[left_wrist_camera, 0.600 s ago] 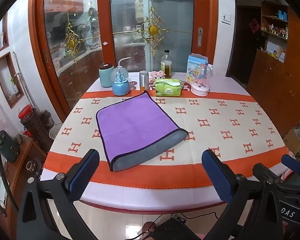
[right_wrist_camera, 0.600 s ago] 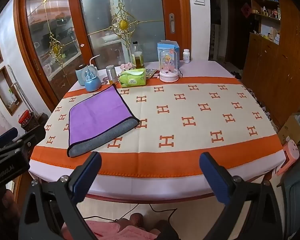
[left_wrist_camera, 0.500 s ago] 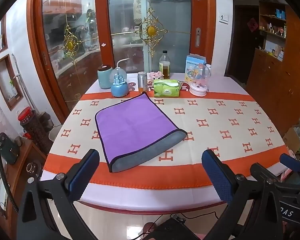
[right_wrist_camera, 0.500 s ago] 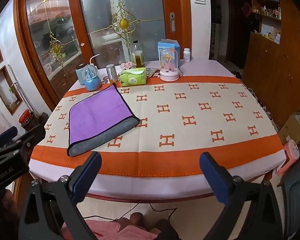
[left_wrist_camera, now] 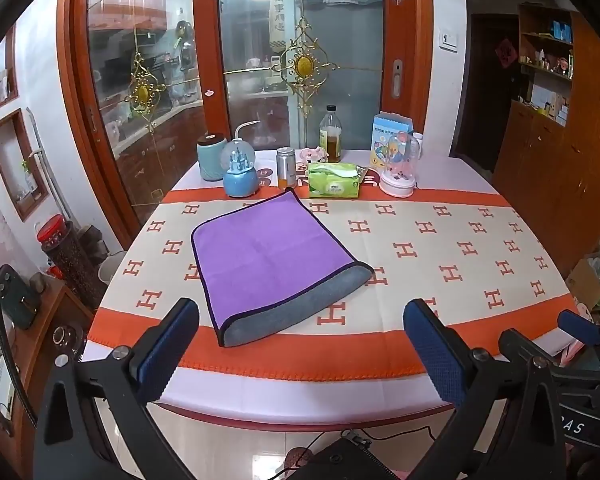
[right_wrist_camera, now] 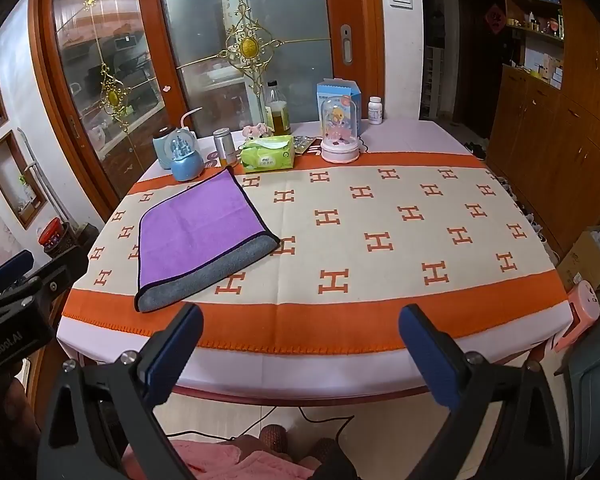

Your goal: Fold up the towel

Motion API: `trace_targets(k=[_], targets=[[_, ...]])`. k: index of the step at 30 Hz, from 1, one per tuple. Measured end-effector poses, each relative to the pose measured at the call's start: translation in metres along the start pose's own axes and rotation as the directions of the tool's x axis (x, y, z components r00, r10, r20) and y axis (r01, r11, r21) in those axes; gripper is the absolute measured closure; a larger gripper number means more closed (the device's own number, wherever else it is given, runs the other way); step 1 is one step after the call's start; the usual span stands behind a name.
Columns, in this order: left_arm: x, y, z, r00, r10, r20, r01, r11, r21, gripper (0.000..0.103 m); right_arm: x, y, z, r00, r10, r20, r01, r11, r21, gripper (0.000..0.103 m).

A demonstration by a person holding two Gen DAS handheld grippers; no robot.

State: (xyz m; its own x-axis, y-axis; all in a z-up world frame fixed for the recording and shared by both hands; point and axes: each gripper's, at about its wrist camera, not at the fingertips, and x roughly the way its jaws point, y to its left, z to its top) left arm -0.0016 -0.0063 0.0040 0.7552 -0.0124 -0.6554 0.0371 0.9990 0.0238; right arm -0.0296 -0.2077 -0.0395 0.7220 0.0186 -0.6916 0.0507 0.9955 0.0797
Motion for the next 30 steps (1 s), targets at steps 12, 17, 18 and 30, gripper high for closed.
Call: trace_targets(k=[12,17,18,30], targets=[[-0.009,-0.005,0.009,1.0,0.008,0.007,-0.008,1.0,-0.017,0.001,-0.001,-0.003,0.0,1.0,0.001,0.001,-0.001,1.0,0.0,0.004],[-0.01,-0.005,0.009,1.0,0.011,0.006,-0.011,1.0,-0.024,0.001,-0.002,-0.003,0.0,1.0,0.002,0.002,-0.002,1.0,0.0,0.004],[-0.01,-0.005,0.008,1.0,0.01,0.005,-0.01,1.0,-0.027,0.001,-0.002,-0.004,0.0,1.0,0.002,0.002,-0.002,1.0,0.0,0.004],[-0.011,-0.012,-0.003,1.0,0.022,-0.002,-0.022,0.998,-0.055,0.001,-0.004,-0.003,0.001,1.0,0.019,0.003,-0.018,1.0,-0.016,0.004]])
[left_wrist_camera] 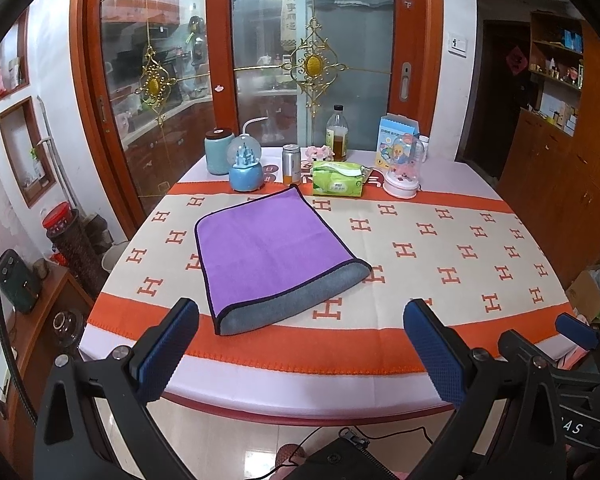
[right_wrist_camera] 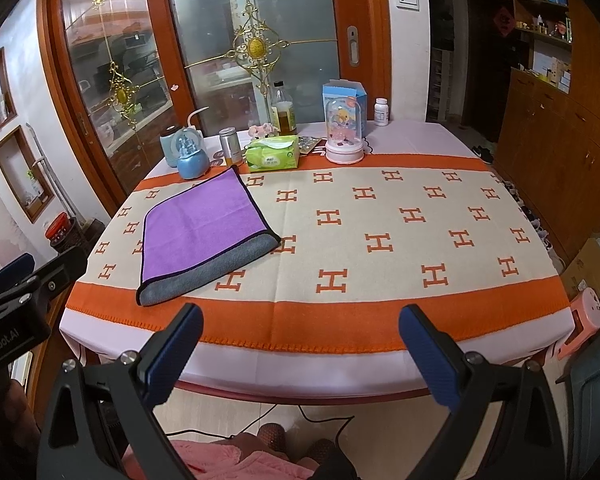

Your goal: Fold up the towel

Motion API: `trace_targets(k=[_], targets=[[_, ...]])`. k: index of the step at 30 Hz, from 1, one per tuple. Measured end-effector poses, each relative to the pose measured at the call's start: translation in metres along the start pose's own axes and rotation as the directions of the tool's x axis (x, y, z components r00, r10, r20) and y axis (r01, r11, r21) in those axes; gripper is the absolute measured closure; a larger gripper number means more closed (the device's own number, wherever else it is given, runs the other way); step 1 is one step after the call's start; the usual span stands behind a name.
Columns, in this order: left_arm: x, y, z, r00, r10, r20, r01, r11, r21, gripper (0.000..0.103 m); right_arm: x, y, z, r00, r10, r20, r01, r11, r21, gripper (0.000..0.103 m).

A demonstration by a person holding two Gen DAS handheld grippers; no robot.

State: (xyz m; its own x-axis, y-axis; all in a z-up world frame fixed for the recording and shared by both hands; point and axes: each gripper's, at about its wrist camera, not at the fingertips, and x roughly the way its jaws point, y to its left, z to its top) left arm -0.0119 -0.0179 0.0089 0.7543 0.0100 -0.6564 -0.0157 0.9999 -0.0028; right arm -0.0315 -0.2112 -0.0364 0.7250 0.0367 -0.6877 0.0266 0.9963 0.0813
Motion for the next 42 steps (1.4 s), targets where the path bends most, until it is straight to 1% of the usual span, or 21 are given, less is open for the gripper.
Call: trace_targets(k=[7,12,18,24,29,36,42], targets=[[-0.004,-0.003,-0.009,1.0,0.011,0.002,-0.011,1.0,-0.024,0.001,0.0,-0.01,-0.004,1.0,0.021,0.003,-0.021,1.0,-0.023,0.004],[-0.006,-0.004,-0.015,1.0,0.021,0.002,-0.02,0.998,-0.06,0.001,0.0,-0.016,-0.004,0.999,0.035,0.003,-0.035,0.998,-0.042,0.004],[-0.008,-0.003,-0.021,1.0,0.022,-0.01,-0.023,0.994,-0.106,0.001,0.0,-0.023,-0.004,0.998,0.061,0.011,-0.06,0.996,-0.061,0.004],[-0.003,-0.001,-0.022,0.999,0.026,-0.032,-0.03,0.989,-0.143,0.001,0.003,-0.027,0.002,0.995,0.094,0.037,-0.09,0.992,-0.087,0.004],[0.01,0.005,-0.023,0.995,0.058,-0.077,-0.07,0.985,-0.158,0.001,0.013,-0.03,0.008,0.992,0.117,0.039,-0.113,0.989,-0.095,0.004],[0.033,0.028,-0.024,0.986,0.103,-0.128,-0.127,0.971,-0.201,0.001,0.036,-0.029,0.021,0.989,0.142,0.031,-0.137,0.982,-0.127,0.004],[0.066,0.048,-0.018,0.978,0.116,-0.174,-0.153,0.964,-0.215,0.001,0.065,-0.02,0.036,0.992,0.126,0.006,-0.124,0.978,-0.167,0.004]])
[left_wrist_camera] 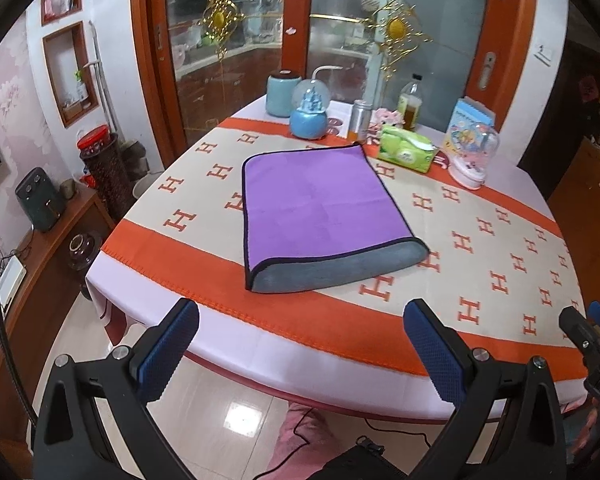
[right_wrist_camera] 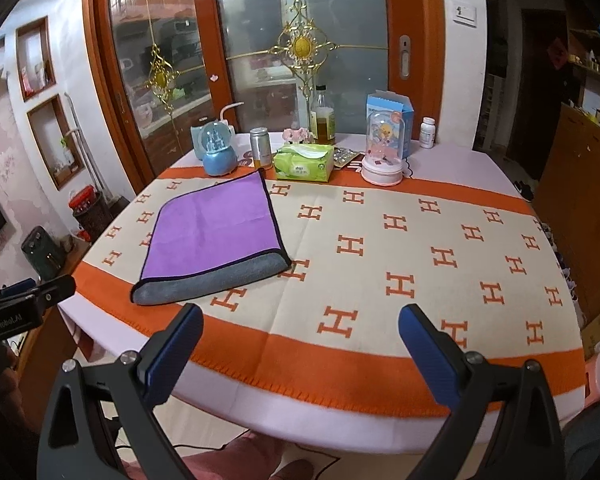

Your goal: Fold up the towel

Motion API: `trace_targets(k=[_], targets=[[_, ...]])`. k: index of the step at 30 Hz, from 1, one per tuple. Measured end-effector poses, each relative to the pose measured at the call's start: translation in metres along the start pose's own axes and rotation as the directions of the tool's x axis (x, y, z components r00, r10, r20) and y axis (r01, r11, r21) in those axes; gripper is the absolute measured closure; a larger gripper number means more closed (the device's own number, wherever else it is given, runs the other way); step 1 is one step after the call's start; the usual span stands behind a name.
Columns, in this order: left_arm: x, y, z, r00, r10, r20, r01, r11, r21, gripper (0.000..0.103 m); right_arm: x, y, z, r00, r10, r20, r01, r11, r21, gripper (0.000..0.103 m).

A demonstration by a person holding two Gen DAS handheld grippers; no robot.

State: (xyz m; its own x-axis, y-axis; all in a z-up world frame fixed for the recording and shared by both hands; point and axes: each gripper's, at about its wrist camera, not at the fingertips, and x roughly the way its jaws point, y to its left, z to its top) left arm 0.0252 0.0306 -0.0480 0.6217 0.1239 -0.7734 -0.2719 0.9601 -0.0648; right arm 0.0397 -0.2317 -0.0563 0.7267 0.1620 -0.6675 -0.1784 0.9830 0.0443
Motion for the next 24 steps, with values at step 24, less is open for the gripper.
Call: trace_targets(k=[24], targets=[[0.15,0.042,0.049,0.985,0.005,-0.173,-0.004,1.0,0.005,0.001,0.16,0.027,0.046,0.986,0.108,-0.124,-0.131,0.97,-0.203,0.009]])
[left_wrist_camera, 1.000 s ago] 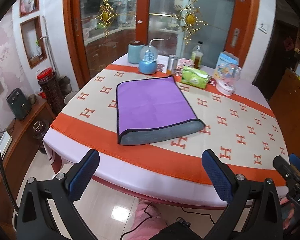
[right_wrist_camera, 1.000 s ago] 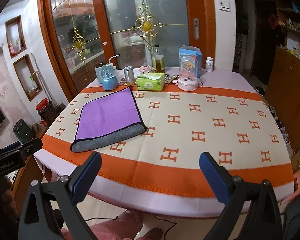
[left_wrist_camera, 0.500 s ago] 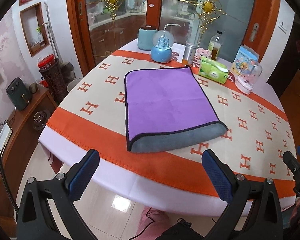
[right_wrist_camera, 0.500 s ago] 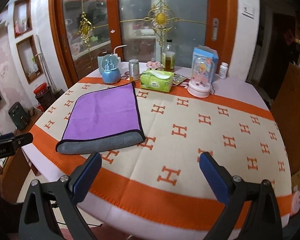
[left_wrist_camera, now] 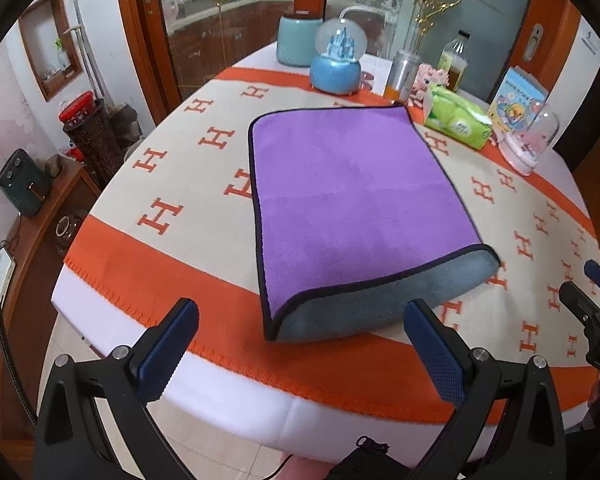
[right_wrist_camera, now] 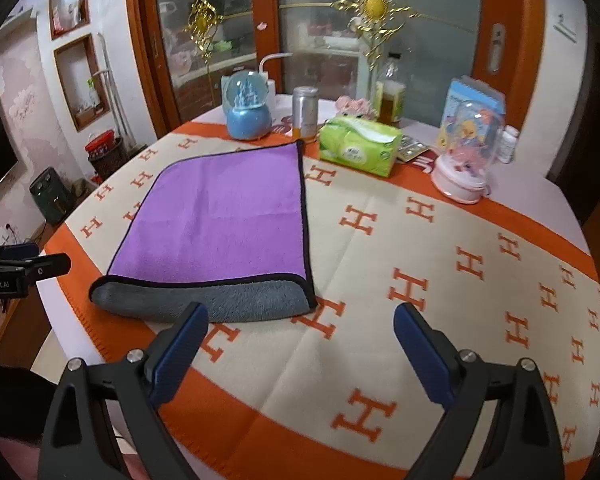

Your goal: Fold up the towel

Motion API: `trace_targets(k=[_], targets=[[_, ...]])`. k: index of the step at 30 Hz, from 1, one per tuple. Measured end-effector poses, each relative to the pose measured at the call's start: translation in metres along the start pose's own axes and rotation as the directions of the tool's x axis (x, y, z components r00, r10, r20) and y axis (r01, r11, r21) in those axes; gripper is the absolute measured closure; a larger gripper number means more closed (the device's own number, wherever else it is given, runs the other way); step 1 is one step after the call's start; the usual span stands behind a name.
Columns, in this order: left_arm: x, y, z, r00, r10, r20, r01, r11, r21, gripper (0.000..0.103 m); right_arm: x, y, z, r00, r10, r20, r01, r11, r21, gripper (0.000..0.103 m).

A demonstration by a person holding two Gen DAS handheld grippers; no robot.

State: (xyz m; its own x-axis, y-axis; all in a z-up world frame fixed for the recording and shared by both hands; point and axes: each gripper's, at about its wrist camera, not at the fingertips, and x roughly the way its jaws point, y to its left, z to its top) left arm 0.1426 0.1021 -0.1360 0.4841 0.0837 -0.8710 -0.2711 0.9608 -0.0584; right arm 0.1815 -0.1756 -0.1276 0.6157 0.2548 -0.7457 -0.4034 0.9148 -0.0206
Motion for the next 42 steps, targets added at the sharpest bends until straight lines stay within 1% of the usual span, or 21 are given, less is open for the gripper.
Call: trace_targets(k=[3,6,10,14,16,20,22,23,26,28,32,34,38,40,42], targets=[[0.019,0.001,0.005,1.0,0.004,-0.017,-0.003,1.0,0.026,0.001,0.02,0.001,0.004,0.999,0.023,-0.026,-0.023,1.0,-0.018,0.013],[0.037,0.004,0.011,0.999,-0.008,-0.05,0.009,1.0,0.03,0.001,0.042,0.001,0.007,0.997,0.042,-0.059,-0.044,0.999,-0.023,0.015],[0.057,0.008,0.014,0.996,0.003,-0.086,0.001,0.999,0.04,0.002,0.066,0.002,0.009,0.994,0.056,-0.093,-0.06,0.998,-0.033,0.019],[0.074,0.012,0.014,0.993,-0.007,-0.115,0.012,0.999,0.042,0.004,0.089,0.002,0.009,0.989,0.057,-0.136,-0.063,0.997,-0.043,0.022],[0.081,0.015,0.013,0.991,-0.013,-0.13,0.017,0.999,0.033,0.007,0.097,0.003,0.008,0.987,0.057,-0.152,-0.065,0.997,-0.043,0.027],[0.093,0.019,0.011,0.987,-0.03,-0.161,0.032,0.999,0.013,0.012,0.109,0.002,0.007,0.982,0.061,-0.177,-0.069,0.997,-0.039,0.03],[0.098,0.019,0.01,0.984,-0.033,-0.175,0.036,0.999,0.011,0.018,0.113,0.002,0.006,0.981,0.065,-0.184,-0.074,0.996,-0.041,0.033],[0.101,0.019,0.01,0.983,-0.034,-0.183,0.037,0.999,0.012,0.022,0.115,0.001,0.005,0.98,0.067,-0.187,-0.076,0.996,-0.041,0.034],[0.105,0.018,0.009,0.979,-0.039,-0.198,0.042,0.999,0.015,0.027,0.119,0.001,0.005,0.978,0.08,-0.191,-0.088,0.996,-0.033,0.039],[0.105,0.017,0.008,0.978,-0.045,-0.202,0.05,0.999,0.017,0.032,0.121,0.001,0.005,0.977,0.082,-0.197,-0.091,0.995,-0.034,0.042],[0.108,0.013,0.007,0.974,-0.065,-0.217,0.07,0.997,0.016,0.049,0.122,0.001,0.004,0.976,0.085,-0.2,-0.093,0.995,-0.033,0.048],[0.109,0.011,0.007,0.972,-0.075,-0.222,0.08,0.997,0.015,0.054,0.121,0.002,0.005,0.977,0.085,-0.197,-0.095,0.995,-0.039,0.053],[0.11,0.007,0.006,0.968,-0.096,-0.232,0.102,0.995,0.01,0.07,0.118,0.003,0.005,0.978,0.086,-0.191,-0.096,0.994,-0.047,0.054],[0.11,0.006,0.004,0.967,-0.093,-0.236,0.098,0.995,0.011,0.071,0.116,0.003,0.005,0.979,0.085,-0.188,-0.095,0.994,-0.049,0.058],[0.109,0.008,0.004,0.967,-0.096,-0.238,0.1,0.995,0.005,0.076,0.116,0.003,0.005,0.979,0.081,-0.188,-0.092,0.994,-0.051,0.061]])
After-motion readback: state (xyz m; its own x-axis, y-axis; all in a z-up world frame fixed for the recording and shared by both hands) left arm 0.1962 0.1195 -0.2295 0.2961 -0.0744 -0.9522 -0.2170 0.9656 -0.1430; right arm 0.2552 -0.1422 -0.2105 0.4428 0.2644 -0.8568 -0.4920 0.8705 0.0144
